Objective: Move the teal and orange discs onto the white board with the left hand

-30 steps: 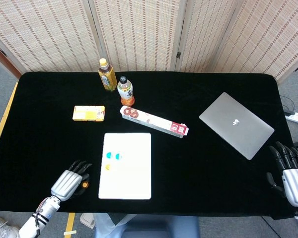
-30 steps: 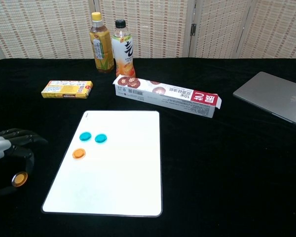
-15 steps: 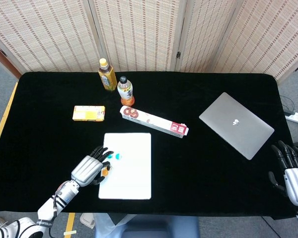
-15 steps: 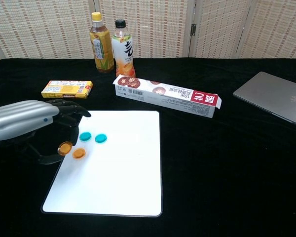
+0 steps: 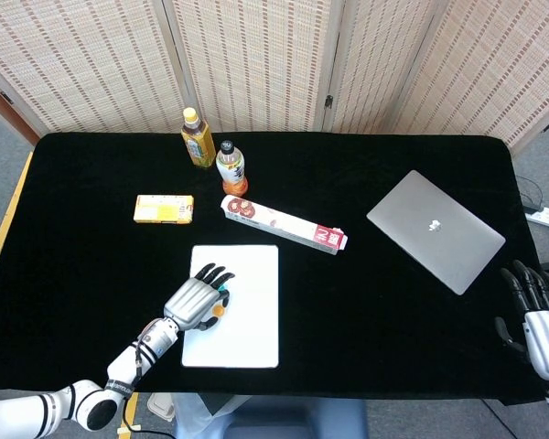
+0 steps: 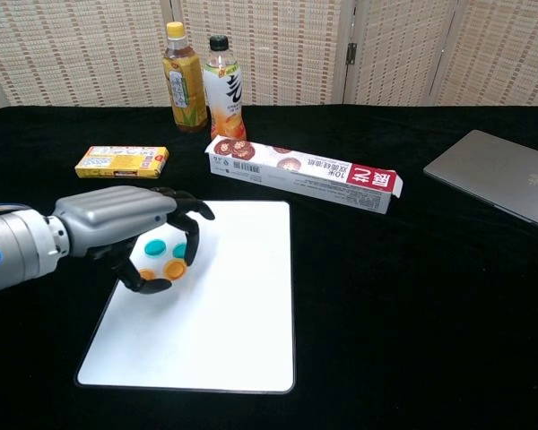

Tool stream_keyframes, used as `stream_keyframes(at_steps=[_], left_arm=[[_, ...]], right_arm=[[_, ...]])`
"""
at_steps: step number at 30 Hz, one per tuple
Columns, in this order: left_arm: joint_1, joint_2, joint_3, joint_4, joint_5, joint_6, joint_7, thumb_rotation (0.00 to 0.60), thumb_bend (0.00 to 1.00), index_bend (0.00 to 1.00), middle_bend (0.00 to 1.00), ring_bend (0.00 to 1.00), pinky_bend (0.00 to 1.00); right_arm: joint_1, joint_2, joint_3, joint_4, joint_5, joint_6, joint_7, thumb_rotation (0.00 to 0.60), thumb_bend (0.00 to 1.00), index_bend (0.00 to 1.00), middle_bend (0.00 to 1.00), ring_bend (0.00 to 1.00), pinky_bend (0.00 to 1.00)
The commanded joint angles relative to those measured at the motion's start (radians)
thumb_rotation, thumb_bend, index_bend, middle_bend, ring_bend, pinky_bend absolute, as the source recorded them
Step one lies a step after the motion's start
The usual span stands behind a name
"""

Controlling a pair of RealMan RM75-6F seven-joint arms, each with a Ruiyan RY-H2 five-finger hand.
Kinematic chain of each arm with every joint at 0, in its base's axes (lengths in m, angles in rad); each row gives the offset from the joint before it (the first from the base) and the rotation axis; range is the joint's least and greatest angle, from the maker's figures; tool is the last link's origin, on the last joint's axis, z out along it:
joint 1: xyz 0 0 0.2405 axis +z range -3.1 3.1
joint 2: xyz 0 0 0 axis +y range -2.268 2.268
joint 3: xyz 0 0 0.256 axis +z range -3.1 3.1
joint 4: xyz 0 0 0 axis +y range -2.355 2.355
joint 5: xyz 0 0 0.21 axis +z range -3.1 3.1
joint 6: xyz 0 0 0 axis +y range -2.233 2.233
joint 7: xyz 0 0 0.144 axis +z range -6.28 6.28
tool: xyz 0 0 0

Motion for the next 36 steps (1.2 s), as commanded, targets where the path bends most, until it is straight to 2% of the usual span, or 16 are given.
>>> stream_keyframes(at_steps=[1,17,27,30,36], left_arm=[[-0.014,-0.015,-0.003,0.014,-0.033,-0.006,0.025,0.600,0.39,0.50,0.15,0.00,0.00],[-0.043,-0.040,0.018,0.036,-0.112,0.002,0.063,0.600,0.38,0.48,0.15,0.00,0.00],[-0.049,-0.037,0.034,0.033,-0.122,0.013,0.058,0.600,0.38,0.42,0.15,0.00,0.00],[-0.039,-0.021,0.031,0.006,-0.097,0.042,0.026,0.600,0.38,0.40,0.15,0.00,0.00],[0.020,0.079,0.023,-0.072,-0.011,0.146,-0.126,0.600,0.38,0.36,0.15,0.00,0.00]], right_arm=[[-0.001,0.000,0.001,0.000,0.001,0.001,0.000,0.600,0.48,0.00,0.00,0.00,0.00],[-0.008,0.003,0.000,-0.004,0.002,0.009,-0.003,0.600,0.48,0.00,0.00,0.00,0.00],[-0.011,0.004,0.000,-0.006,0.000,0.013,-0.005,0.600,0.48,0.00,0.00,0.00,0.00],[-0.013,0.005,0.000,-0.008,0.001,0.016,-0.006,0.600,0.48,0.00,0.00,0.00,0.00],[-0.015,0.015,0.003,-0.015,0.002,0.021,-0.005,0.600,0.48,0.00,0.00,0.00,0.00]])
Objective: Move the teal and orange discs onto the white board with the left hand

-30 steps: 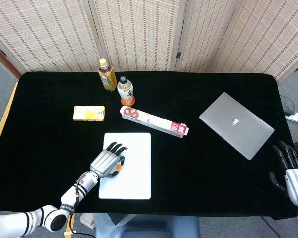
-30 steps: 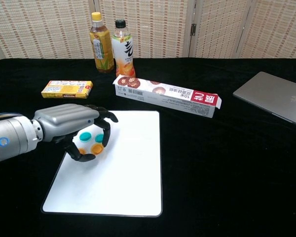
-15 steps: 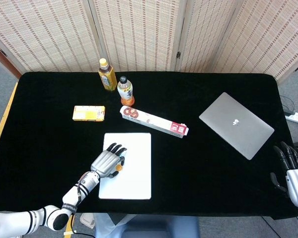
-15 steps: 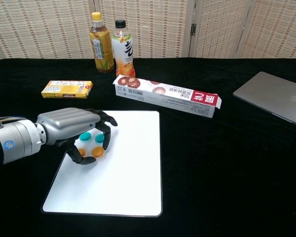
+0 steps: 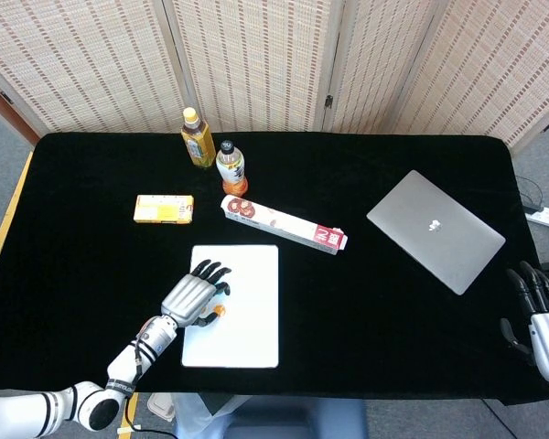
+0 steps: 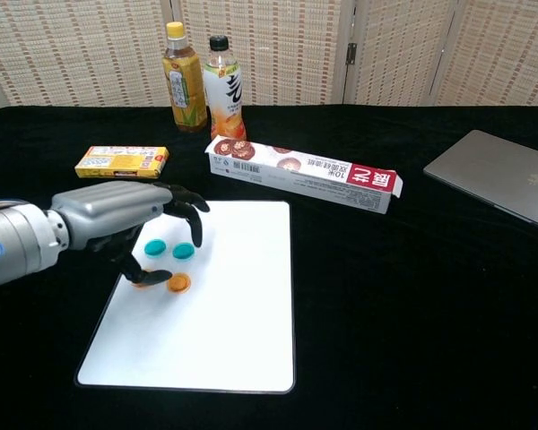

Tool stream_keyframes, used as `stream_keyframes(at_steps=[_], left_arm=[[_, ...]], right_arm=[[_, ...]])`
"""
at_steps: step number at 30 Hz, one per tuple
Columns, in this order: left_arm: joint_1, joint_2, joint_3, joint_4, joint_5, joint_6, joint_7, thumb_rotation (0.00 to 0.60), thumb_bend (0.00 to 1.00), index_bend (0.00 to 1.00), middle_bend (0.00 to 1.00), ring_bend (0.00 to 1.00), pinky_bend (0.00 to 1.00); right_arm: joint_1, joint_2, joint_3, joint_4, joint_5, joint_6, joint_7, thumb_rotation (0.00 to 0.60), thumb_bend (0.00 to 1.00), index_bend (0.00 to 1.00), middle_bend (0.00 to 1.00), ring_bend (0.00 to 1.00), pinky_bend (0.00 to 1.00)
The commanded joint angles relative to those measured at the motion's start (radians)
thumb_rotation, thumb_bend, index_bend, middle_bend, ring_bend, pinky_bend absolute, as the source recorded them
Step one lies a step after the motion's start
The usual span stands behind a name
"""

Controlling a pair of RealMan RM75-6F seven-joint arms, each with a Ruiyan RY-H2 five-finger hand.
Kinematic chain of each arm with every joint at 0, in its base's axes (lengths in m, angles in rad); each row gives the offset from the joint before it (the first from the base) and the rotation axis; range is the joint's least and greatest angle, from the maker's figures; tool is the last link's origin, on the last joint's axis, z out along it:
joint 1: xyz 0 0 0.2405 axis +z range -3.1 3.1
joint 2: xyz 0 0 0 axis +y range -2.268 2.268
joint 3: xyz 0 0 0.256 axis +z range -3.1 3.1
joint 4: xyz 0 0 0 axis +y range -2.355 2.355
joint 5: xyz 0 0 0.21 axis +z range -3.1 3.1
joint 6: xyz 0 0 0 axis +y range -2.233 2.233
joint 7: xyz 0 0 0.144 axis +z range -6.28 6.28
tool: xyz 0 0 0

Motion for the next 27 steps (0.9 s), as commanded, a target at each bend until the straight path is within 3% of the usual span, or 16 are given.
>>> stream_keyframes(at_steps=[1,7,14,27], left_arm=[[0.052,0.081,-0.005,-0.050,0.062,0.086,-0.099,0.600,0.38,0.35,0.15,0.00,0.00],[0.158,0.181,-0.005,-0.061,0.098,0.256,-0.184,0.600,0.38,0.32,0.15,0.00,0.00],[0.298,0.253,0.020,-0.026,0.117,0.449,-0.190,0.600,0.38,0.32,0.15,0.00,0.00],[0.467,0.276,0.086,-0.008,0.202,0.625,-0.243,0.600,0.38,0.32,0.15,0.00,0.00]], right_arm=[[0.000,0.005,0.001,-0.003,0.001,-0.001,0.001,0.600,0.48,0.00,0.00,0.00,0.00],[0.012,0.019,-0.003,-0.011,0.000,-0.029,0.024,0.600,0.48,0.00,0.00,0.00,0.00],[0.036,0.031,-0.003,-0.015,-0.001,-0.069,0.050,0.600,0.48,0.00,0.00,0.00,0.00],[0.045,0.007,-0.009,-0.014,-0.013,-0.072,0.031,0.600,0.48,0.00,0.00,0.00,0.00]])
